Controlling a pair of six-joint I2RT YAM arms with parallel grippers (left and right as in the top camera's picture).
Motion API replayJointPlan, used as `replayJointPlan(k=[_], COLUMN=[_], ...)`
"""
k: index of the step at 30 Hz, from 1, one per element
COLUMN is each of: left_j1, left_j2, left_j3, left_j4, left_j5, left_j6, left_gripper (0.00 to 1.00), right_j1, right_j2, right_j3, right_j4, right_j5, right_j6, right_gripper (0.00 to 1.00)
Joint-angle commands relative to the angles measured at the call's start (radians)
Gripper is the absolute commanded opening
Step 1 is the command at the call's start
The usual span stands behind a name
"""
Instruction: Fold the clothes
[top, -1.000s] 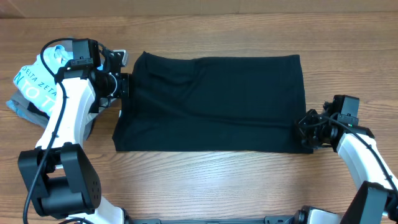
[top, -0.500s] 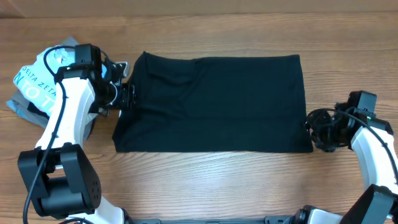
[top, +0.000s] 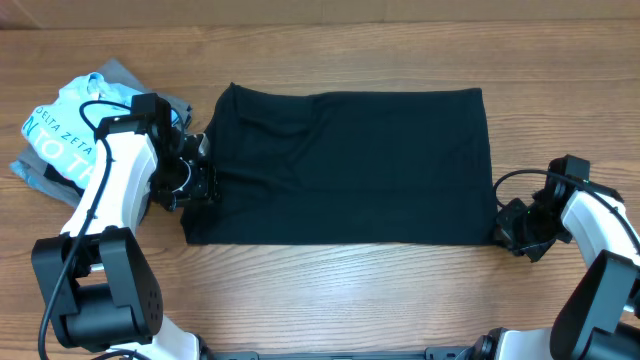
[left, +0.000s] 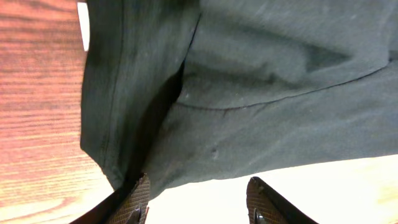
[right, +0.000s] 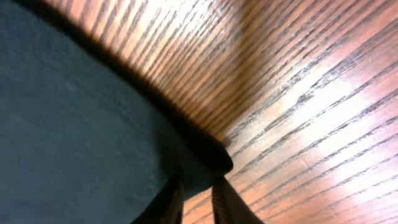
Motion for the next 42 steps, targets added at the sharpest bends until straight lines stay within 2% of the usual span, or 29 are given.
replayJointPlan(k=[1, 3, 5, 8, 9, 11, 14, 17, 22, 27, 29, 36, 38, 40, 42], left_j1=[0.0, 0.0, 0.0, 0.0, 0.0, 0.0, 0.0, 0.0, 0.0, -0.001, -0.001, -0.013, -0.042, -0.074, -0.087], left_j2=[-0.013, -0.013, -0.013, -0.013, -0.013, -0.013, -0.013, -0.013, -0.013, -0.012, -0.012, -0.012, -0.011, -0.011, -0.011], left_j3=[-0.014, -0.014, -0.014, -0.014, -0.014, -0.014, -0.014, -0.014, -0.044, -0.158, -0.172, -0.176, -0.186, -0.201, -0.208], left_j4=[0.005, 0.005, 0.005, 0.01, 0.012, 0.011, 0.01, 0.018, 0.071, 0.154, 0.178, 0.241, 0.254, 0.273, 0.278], left_j5=[-0.031, -0.051, -0.068, -0.068, -0.068, -0.075, -0.075, -0.071, -0.061, 0.137, 0.175, 0.164, 0.113, 0.025, 0.007], left_j6=[-0.026, -0.033, -0.033, -0.033, -0.033, -0.033, -0.033, -0.032, -0.032, 0.051, 0.076, 0.124, 0.138, 0.136, 0.136], left_gripper=[0.54, 0.55, 0.55, 0.56, 0.56, 0.56, 0.57, 0.61, 0.61, 0.57, 0.57, 0.64, 0.64, 0.56, 0.54], right_j1=[-0.005, -0.004, -0.004, -0.003, -0.003, -0.011, -0.036, -0.049, -0.049, -0.049, -0.049, -0.049, -0.049, -0.049, -0.049], right_j2=[0.003, 0.003, 0.003, 0.003, 0.003, 0.003, 0.002, 0.001, 0.001, 0.001, 0.001, 0.001, 0.001, 0.001, 0.001], right_j3=[-0.005, -0.005, -0.008, -0.048, -0.07, -0.099, -0.073, -0.039, -0.027, -0.027, -0.027, -0.027, -0.027, -0.027, -0.027], right_j4=[0.049, 0.039, 0.003, 0.046, 0.072, 0.102, 0.065, 0.025, 0.011, 0.001, 0.002, 0.005, 0.015, 0.025, 0.029], right_j5=[0.037, 0.029, 0.026, 0.022, 0.022, 0.035, 0.101, 0.108, 0.093, 0.089, 0.082, 0.081, 0.061, 0.051, 0.051], right_j6=[0.002, 0.006, 0.005, 0.006, 0.011, 0.029, 0.029, 0.029, 0.029, 0.029, 0.029, 0.028, 0.028, 0.028, 0.028], right_gripper=[0.04, 0.04, 0.38, 0.41, 0.36, 0.04, 0.04, 0.04, 0.04, 0.04, 0.04, 0.04, 0.04, 0.04, 0.04])
